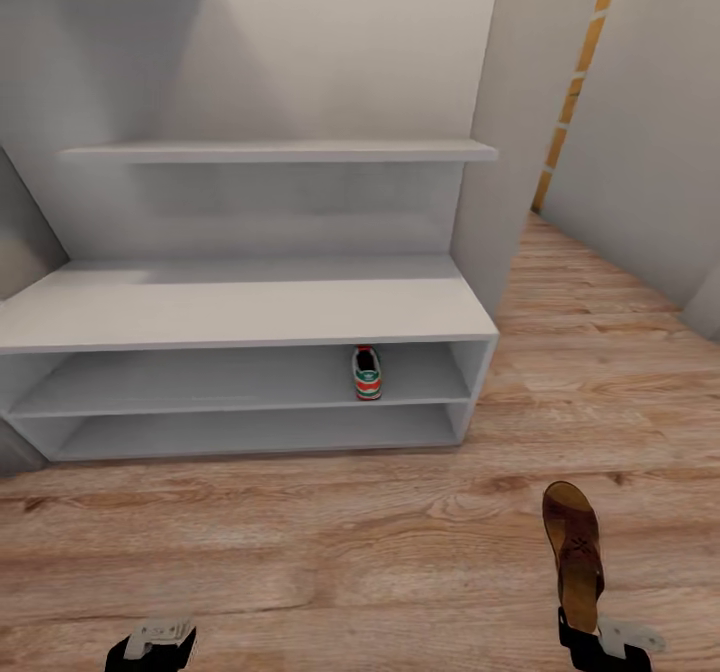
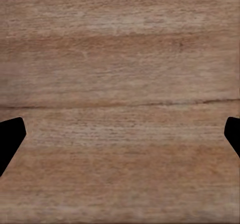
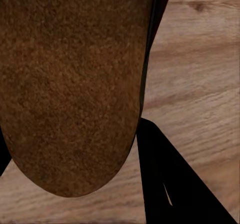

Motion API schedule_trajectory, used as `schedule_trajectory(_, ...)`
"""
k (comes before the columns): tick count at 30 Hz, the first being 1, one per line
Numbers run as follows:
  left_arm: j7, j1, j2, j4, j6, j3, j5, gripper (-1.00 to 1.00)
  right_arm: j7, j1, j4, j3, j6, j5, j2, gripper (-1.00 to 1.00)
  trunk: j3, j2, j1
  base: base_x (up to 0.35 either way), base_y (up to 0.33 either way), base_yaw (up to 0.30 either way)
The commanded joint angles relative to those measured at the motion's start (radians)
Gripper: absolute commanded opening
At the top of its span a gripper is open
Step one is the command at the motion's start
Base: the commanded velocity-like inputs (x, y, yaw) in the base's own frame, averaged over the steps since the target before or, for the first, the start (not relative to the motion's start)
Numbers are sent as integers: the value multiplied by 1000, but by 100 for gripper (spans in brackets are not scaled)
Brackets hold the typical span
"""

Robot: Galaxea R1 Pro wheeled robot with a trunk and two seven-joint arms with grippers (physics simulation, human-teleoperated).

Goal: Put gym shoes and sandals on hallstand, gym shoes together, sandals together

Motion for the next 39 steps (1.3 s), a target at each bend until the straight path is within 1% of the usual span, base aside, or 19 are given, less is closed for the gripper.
schedule_trajectory(1, -13, 13, 0, 2, -13, 25, 11, 100, -6, -1, 0, -3, -3, 6, 1, -100, -1, 0, 0, 0, 309, 0)
schedule_trajectory(2, -22, 16, 0, 2, -15, 35, 11, 100, -6, -1, 0, -3, -3, 6, 1, -100, -1, 0, 0, 0, 309, 0)
schedule_trajectory(5, -59, 18, 1, 2, -18, 46, 10, 100, -6, -1, 0, -3, -3, 6, 1, -100, -1, 0, 0, 0, 309, 0)
schedule_trajectory(6, -80, 19, 1, 3, -20, 55, 9, 100, -6, -1, 0, -4, -3, 6, 1, -100, -1, 0, 0, 0, 309, 0)
schedule_trajectory(8, -102, 21, 1, 8, -23, 72, 9, 100, -7, -1, 0, -4, -3, 5, 1, -100, -1, 0, 0, 0, 309, 0)
schedule_trajectory(12, -120, 22, 1, 27, -27, 95, 8, 100, -7, -1, 0, -4, -3, 5, 1, -100, -1, 0, 0, 0, 309, 0)
schedule_trajectory(18, -126, 22, 1, 37, -28, 103, 8, 100, -7, -1, 1, -4, -3, 4, 1, -100, -1, 0, 0, 0, 309, 0)
schedule_trajectory(39, -127, 22, 2, 39, -28, 105, 6, 100, -7, -1, 1, -3, -3, 3, 2, -100, -1, 0, 0, 0, 309, 0)
